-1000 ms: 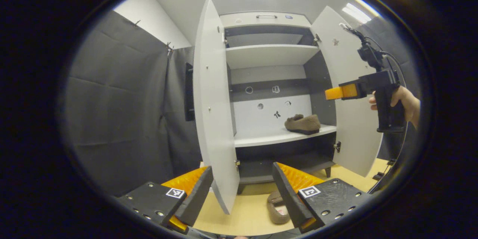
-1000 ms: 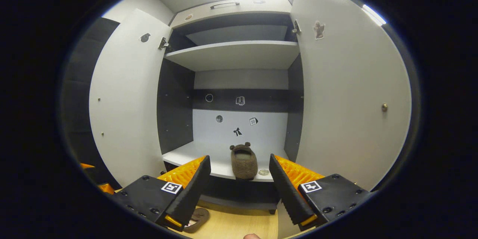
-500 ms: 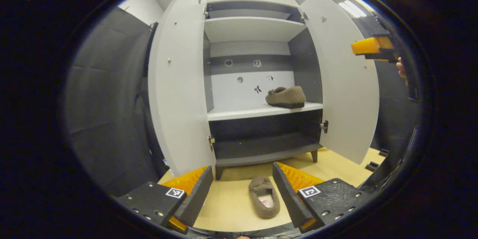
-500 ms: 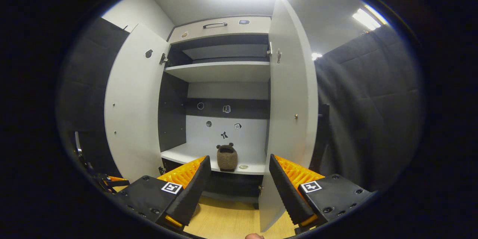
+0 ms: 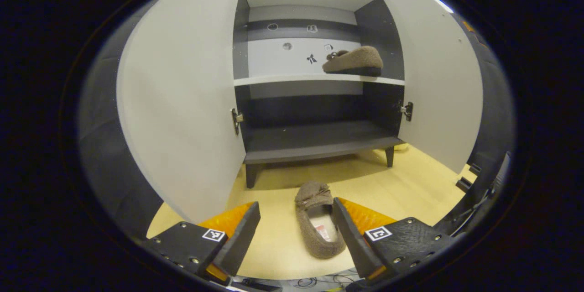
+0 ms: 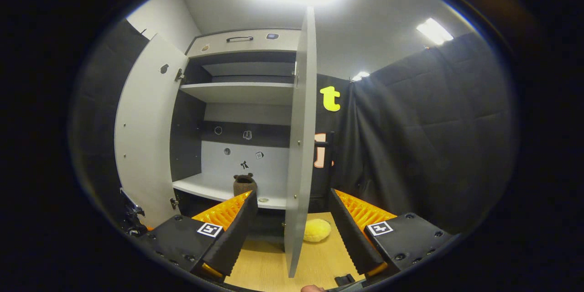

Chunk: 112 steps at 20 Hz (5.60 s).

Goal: Grab one shoe with the right hand and put it into the shoe cabinet, grab the other shoe with the left hand and put it into the shoe cabinet; then close the right door with the right hand and the left door with the left hand.

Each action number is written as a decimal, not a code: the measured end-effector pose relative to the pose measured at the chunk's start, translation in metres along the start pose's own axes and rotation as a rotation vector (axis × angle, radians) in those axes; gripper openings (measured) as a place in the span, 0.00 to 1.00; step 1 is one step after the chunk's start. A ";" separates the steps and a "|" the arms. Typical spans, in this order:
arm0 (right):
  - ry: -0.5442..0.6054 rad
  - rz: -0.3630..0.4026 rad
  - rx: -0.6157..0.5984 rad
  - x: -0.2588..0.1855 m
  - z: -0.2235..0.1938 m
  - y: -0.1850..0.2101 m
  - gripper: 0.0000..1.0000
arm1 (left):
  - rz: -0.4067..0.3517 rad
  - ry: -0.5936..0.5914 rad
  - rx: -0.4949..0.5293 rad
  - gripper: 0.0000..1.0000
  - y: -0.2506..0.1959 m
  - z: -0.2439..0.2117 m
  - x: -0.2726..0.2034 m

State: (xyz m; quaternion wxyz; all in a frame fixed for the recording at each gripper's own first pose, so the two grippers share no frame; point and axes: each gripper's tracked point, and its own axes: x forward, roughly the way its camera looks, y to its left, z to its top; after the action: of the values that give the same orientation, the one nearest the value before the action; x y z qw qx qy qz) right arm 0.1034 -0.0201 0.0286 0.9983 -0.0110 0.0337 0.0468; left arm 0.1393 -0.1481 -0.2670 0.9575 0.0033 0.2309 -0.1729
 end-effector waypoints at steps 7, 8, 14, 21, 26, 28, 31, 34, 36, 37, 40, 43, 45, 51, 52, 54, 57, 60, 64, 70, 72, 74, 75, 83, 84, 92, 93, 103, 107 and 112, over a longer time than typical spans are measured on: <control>0.004 -0.098 0.031 0.000 0.000 -0.042 0.99 | 0.015 0.163 0.019 1.00 0.004 -0.062 0.049; 0.005 -0.111 0.027 0.001 -0.001 -0.047 0.94 | 0.014 0.188 0.018 1.00 0.004 -0.071 0.055; 0.013 -0.155 0.012 0.004 -0.003 -0.068 0.99 | 0.038 0.277 -0.022 0.92 0.004 -0.099 0.083; 0.009 -0.173 0.010 0.009 -0.002 -0.078 0.99 | -0.030 0.369 -0.083 0.36 -0.018 -0.117 0.092; 0.008 -0.170 0.000 0.010 -0.002 -0.080 0.99 | 0.030 0.314 -0.090 0.02 -0.011 -0.101 0.097; 0.006 -0.166 -0.003 0.009 -0.002 -0.080 0.99 | 0.040 0.301 -0.109 0.02 -0.011 -0.097 0.097; -0.009 -0.159 -0.004 0.007 0.002 -0.080 0.99 | 0.047 0.278 -0.110 0.02 -0.005 -0.086 0.099; -0.027 -0.156 0.000 0.005 0.007 -0.081 0.99 | 0.040 0.227 -0.128 0.02 0.000 -0.071 0.098; -0.039 -0.157 0.005 0.003 0.009 -0.082 0.99 | 0.035 0.191 -0.120 0.02 -0.001 -0.057 0.099; -0.047 -0.154 0.010 0.002 0.011 -0.082 0.99 | 0.036 0.171 -0.117 0.02 0.000 -0.050 0.096; -0.064 -0.152 0.018 -0.001 0.014 -0.083 0.99 | 0.049 0.103 -0.125 0.01 0.003 -0.023 0.096; -0.077 -0.155 0.015 -0.005 0.017 -0.084 0.94 | 0.057 0.036 -0.146 0.01 0.006 0.006 0.095; -0.079 -0.153 0.021 -0.008 0.016 -0.084 0.99 | 0.054 -0.014 -0.165 0.01 0.006 0.025 0.091; -0.076 -0.170 0.035 -0.012 0.011 -0.093 0.94 | 0.039 -0.147 -0.169 0.01 0.013 0.088 0.081; -0.074 -0.173 0.038 -0.012 0.010 -0.094 0.99 | 0.038 -0.168 -0.175 0.01 0.014 0.099 0.082; -0.070 -0.177 0.044 -0.010 0.007 -0.096 0.99 | 0.044 -0.202 -0.197 0.01 0.018 0.120 0.088; -0.057 -0.178 0.053 -0.007 0.000 -0.097 0.94 | 0.058 -0.239 -0.206 0.01 0.026 0.149 0.101; -0.038 -0.184 0.050 -0.003 -0.008 -0.102 0.94 | 0.084 -0.267 -0.219 0.01 0.037 0.181 0.118; -0.018 -0.198 0.055 0.004 -0.017 -0.108 0.94 | 0.090 -0.295 -0.247 0.01 0.044 0.219 0.148; -0.012 -0.232 0.057 0.010 -0.022 -0.122 0.99 | 0.108 -0.285 -0.227 0.01 0.054 0.264 0.198; -0.009 -0.240 0.056 0.013 -0.024 -0.125 0.99 | 0.122 -0.275 -0.228 0.07 0.058 0.275 0.215; -0.001 -0.243 0.054 0.016 -0.026 -0.125 0.99 | 0.125 -0.259 -0.230 0.01 0.061 0.281 0.234; 0.002 -0.243 0.053 0.018 -0.027 -0.125 0.99 | 0.127 -0.245 -0.229 0.01 0.062 0.282 0.242; -0.008 -0.215 0.054 0.028 -0.024 -0.114 0.99 | 0.147 -0.236 -0.176 0.53 0.061 0.287 0.247; -0.010 -0.208 0.056 0.028 -0.023 -0.111 0.99 | 0.158 -0.246 -0.170 0.74 0.062 0.289 0.229; -0.028 -0.135 0.081 0.013 -0.014 -0.079 0.99 | 0.124 -0.415 -0.070 1.00 0.051 0.310 0.113; -0.029 -0.125 0.081 0.010 -0.012 -0.074 0.99 | 0.116 -0.430 -0.058 1.00 0.048 0.311 0.096; -0.042 -0.016 0.109 -0.026 -0.001 -0.026 0.99 | 0.092 -0.488 -0.031 1.00 0.047 0.265 -0.038; -0.042 0.034 0.117 -0.034 -0.001 -0.005 0.99 | 0.106 -0.498 -0.036 1.00 0.061 0.241 -0.084; -0.030 0.090 0.134 -0.038 -0.006 0.018 0.99 | 0.139 -0.488 -0.039 1.00 0.082 0.211 -0.120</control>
State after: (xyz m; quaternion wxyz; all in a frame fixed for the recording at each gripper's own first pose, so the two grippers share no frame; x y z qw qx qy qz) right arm 0.0635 -0.0064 0.0248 0.9940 0.0579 0.0223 0.0896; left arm 0.1591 -0.0500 -0.0313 0.9943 -0.0411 -0.0048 -0.0979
